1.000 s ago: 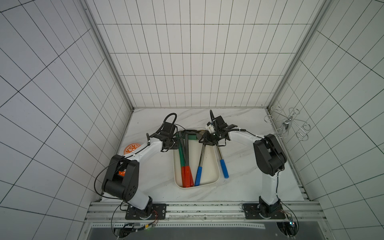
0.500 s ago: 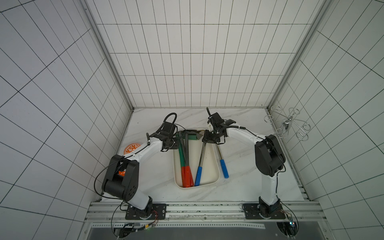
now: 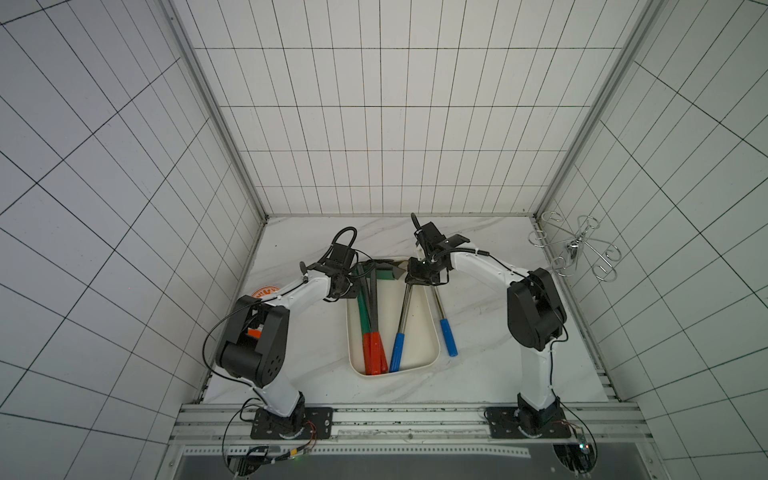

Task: Put the small hoe into the storage box
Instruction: Place the hoe in the storage box.

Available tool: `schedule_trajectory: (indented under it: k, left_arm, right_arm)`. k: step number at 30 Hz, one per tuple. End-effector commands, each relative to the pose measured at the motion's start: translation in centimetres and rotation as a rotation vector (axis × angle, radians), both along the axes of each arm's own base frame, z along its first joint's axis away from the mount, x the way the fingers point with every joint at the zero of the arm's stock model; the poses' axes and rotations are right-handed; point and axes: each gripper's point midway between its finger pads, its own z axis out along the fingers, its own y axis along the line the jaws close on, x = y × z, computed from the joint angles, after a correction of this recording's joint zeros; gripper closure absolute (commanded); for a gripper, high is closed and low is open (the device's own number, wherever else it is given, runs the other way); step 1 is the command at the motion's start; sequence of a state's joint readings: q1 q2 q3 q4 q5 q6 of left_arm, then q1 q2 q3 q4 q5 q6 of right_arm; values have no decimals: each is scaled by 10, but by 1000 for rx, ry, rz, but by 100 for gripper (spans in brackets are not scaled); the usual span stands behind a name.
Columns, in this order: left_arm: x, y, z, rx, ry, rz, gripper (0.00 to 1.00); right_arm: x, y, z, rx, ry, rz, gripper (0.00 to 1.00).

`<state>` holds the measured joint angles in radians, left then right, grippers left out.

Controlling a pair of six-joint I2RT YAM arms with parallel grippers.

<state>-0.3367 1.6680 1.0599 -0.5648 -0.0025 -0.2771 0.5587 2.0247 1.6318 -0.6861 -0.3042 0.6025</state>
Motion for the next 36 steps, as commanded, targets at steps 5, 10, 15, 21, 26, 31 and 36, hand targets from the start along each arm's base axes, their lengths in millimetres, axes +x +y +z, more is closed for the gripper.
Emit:
schedule_trajectory:
  k: [5,10,15,21,26,31,36]
  left_arm:
    - [19,-21,10,-64,-63,-37,73]
    - [18,-21,9,-59,-60,-38,75]
    - [18,-21,9,-58,-61,-39,76]
    - [18,-21,8,-56,-58,-38,77]
    - [18,-21,7,-56,-58,-38,77]
    - [18,-21,6,-56,-56,-41,78]
    - [18,-22,7,-57,-59,-42,78]
  right_arm:
    - [20,-2,-9,-67,-51,5,92]
    - [22,-1,-1,-53,-72,-1,100]
    - [19,11,38,76,-146,30,100]
    - [13,15,74,227,-190,55,100]
    - [9,14,69,279,-158,66,100]
    - [7,21,43,298,-96,79,100]
    - [12,23,27,289,-71,69,100]
